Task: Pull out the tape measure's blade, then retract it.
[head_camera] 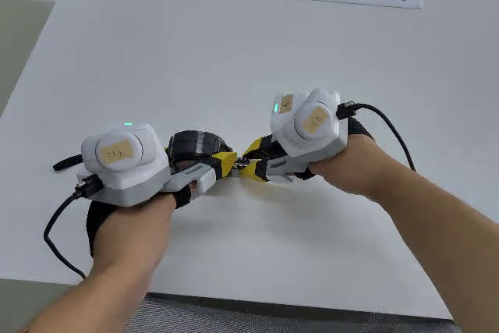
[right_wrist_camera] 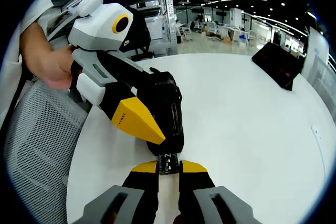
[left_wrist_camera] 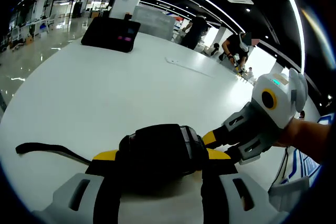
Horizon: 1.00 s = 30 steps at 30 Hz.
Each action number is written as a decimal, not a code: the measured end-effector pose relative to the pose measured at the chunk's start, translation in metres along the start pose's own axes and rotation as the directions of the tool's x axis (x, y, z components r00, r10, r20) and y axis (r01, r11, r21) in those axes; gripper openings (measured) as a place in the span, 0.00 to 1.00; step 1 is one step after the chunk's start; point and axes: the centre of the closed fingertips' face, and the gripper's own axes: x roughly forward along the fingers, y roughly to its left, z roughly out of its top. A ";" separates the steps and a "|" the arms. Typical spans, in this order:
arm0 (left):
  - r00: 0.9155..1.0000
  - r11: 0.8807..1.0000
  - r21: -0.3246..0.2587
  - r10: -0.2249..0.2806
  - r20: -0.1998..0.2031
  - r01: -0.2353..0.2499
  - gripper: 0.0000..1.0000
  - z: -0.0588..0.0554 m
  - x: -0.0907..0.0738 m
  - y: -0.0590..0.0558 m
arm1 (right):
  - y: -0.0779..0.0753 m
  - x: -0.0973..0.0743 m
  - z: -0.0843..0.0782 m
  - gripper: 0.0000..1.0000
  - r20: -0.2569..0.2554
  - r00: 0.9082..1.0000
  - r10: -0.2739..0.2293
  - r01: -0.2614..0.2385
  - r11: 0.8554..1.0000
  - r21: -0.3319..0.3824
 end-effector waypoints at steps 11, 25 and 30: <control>1.000 1.000 0.000 -0.001 0.004 0.001 0.57 0.000 0.000 -0.001 | 0.001 0.005 0.005 0.10 0.012 1.000 0.002 -0.002 1.000 -0.002; 1.000 1.000 -0.009 -0.005 0.009 0.005 0.58 0.000 0.000 -0.001 | 0.002 0.005 0.006 0.11 0.026 1.000 -0.002 0.002 1.000 0.008; 1.000 1.000 0.001 -0.008 0.013 0.008 0.59 0.000 0.000 -0.001 | 0.002 0.006 0.006 0.11 0.026 1.000 -0.005 0.005 1.000 0.016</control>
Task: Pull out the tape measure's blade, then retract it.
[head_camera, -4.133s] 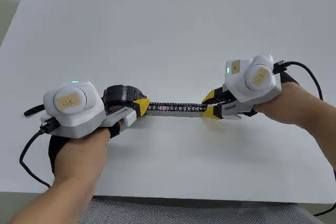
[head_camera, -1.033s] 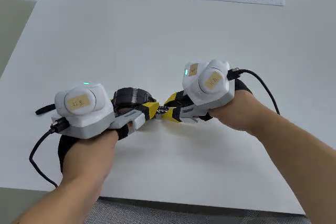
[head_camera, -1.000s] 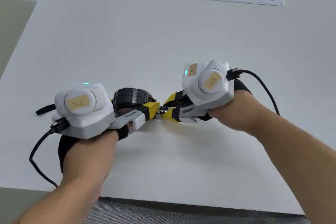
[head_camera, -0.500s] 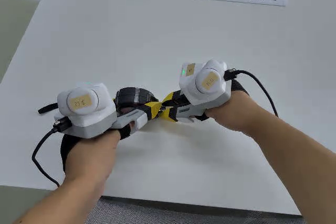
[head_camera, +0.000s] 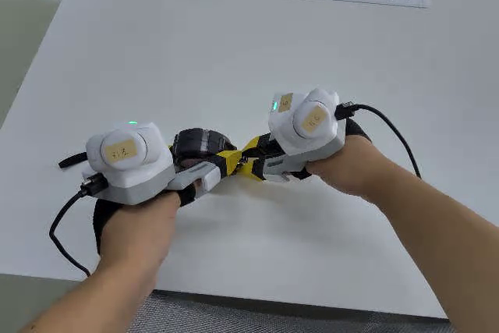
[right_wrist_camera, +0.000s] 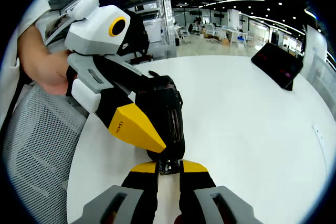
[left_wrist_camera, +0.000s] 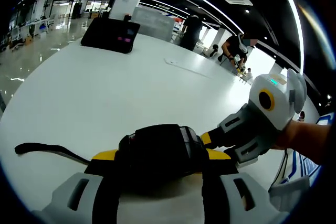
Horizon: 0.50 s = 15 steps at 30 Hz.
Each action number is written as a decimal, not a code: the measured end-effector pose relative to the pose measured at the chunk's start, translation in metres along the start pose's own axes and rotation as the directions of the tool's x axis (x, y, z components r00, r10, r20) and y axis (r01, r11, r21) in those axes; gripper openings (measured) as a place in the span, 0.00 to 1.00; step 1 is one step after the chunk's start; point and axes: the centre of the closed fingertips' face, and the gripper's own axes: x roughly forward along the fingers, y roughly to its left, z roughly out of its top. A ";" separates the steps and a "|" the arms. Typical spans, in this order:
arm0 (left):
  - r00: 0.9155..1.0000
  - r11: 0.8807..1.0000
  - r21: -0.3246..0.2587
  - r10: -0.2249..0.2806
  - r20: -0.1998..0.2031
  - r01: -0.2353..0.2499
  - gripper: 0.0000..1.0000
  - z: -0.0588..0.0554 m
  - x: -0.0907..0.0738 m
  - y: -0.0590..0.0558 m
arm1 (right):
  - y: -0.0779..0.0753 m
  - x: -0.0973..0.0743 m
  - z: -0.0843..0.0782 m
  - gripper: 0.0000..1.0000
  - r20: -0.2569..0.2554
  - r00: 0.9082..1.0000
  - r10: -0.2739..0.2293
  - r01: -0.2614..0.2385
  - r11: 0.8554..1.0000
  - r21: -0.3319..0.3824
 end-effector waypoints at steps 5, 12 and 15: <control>1.000 1.000 0.021 -0.008 -0.005 0.008 0.60 -0.001 0.000 -0.001 | 0.002 -0.001 0.000 0.12 0.008 1.000 0.005 -0.005 1.000 0.030; 1.000 1.000 0.027 -0.008 -0.008 0.008 0.60 0.000 0.000 0.000 | 0.001 -0.002 -0.001 0.16 0.011 1.000 0.004 -0.004 0.999 0.045; 1.000 0.999 0.032 -0.009 -0.007 0.010 0.60 0.000 0.000 0.000 | 0.001 -0.003 -0.001 0.17 0.013 1.000 0.007 -0.008 0.998 0.055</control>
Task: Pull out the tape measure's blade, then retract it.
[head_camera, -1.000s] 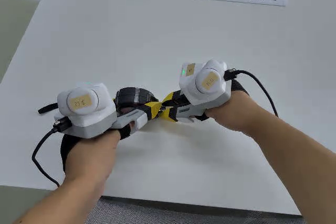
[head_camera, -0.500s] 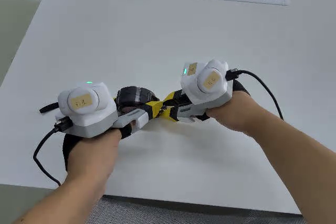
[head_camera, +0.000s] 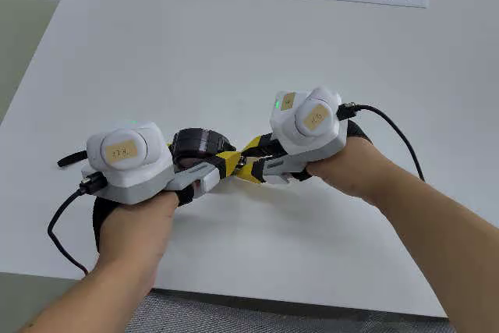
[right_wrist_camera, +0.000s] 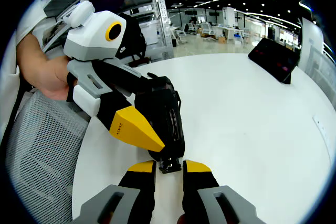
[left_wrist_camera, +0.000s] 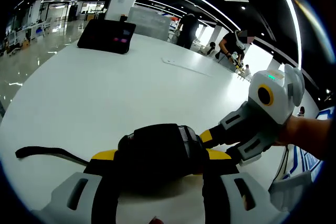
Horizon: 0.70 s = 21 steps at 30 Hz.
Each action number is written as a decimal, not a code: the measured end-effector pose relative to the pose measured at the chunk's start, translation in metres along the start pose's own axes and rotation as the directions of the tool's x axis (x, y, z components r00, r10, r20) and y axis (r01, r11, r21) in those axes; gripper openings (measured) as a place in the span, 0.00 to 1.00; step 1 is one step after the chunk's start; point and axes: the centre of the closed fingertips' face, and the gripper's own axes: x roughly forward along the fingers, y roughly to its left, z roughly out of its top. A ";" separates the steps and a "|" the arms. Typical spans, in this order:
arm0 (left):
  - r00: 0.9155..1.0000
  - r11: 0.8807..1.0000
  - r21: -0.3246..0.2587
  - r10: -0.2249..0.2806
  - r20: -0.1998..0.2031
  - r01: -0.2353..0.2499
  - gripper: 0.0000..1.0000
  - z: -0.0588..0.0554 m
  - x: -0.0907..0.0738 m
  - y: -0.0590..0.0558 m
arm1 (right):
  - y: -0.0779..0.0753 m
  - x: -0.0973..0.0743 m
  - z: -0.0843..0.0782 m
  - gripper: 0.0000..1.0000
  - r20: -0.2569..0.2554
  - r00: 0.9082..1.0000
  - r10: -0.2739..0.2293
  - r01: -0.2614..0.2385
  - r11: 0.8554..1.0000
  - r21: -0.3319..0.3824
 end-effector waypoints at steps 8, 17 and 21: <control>1.000 1.000 0.019 0.004 0.006 -0.004 0.60 0.000 -0.001 0.000 | 0.001 -0.006 -0.003 0.22 0.010 1.000 -0.007 0.006 0.999 0.037; 1.000 0.999 0.046 0.004 0.001 -0.004 0.60 0.000 -0.002 0.000 | 0.002 -0.008 -0.004 0.24 0.012 1.000 -0.008 0.008 0.999 0.045; 1.000 0.999 0.047 0.004 -0.008 -0.004 0.60 -0.002 -0.002 0.000 | 0.003 -0.009 -0.004 0.24 0.013 1.000 -0.009 0.008 0.999 0.048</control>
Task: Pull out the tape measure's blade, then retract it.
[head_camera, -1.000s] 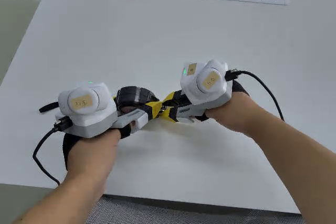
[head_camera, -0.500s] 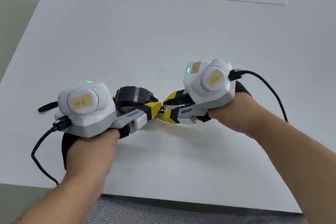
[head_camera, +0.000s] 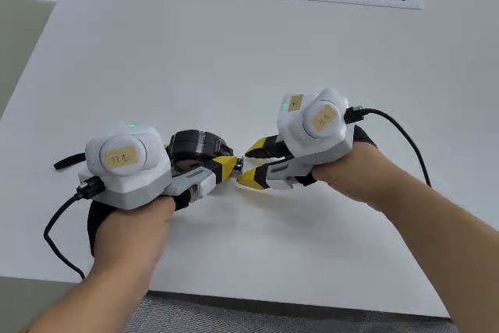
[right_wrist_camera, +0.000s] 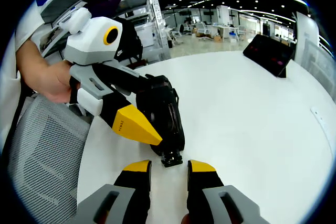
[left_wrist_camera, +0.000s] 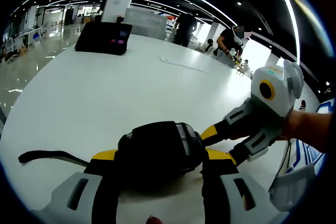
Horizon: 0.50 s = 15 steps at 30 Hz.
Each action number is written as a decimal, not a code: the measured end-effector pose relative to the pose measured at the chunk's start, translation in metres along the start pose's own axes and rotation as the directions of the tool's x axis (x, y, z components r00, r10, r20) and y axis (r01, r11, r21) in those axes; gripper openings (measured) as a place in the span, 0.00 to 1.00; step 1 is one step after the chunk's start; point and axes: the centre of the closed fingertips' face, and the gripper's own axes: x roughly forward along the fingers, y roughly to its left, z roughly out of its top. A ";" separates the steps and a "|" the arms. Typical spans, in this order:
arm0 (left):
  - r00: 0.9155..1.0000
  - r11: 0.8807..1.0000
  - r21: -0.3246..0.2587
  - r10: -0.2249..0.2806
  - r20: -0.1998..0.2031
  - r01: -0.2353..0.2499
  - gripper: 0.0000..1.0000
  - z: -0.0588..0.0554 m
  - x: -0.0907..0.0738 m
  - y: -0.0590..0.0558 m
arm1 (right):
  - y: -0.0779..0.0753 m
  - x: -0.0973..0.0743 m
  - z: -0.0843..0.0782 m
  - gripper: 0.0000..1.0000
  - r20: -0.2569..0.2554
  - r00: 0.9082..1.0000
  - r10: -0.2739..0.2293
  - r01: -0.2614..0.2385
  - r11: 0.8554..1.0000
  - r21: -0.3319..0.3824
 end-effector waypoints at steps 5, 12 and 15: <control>1.000 1.000 0.019 -0.003 -0.004 0.003 0.59 -0.001 -0.001 0.000 | 0.000 -0.005 -0.001 0.26 0.011 1.000 -0.007 0.006 1.000 0.014; 1.000 0.993 0.119 -0.019 -0.025 0.022 0.58 -0.005 -0.006 0.002 | 0.002 -0.016 -0.003 0.29 0.045 0.999 -0.021 0.019 0.999 0.044; 0.999 0.993 0.110 -0.027 -0.029 0.030 0.59 -0.006 -0.011 0.005 | 0.003 -0.021 -0.004 0.31 0.055 0.998 -0.030 0.027 0.998 0.048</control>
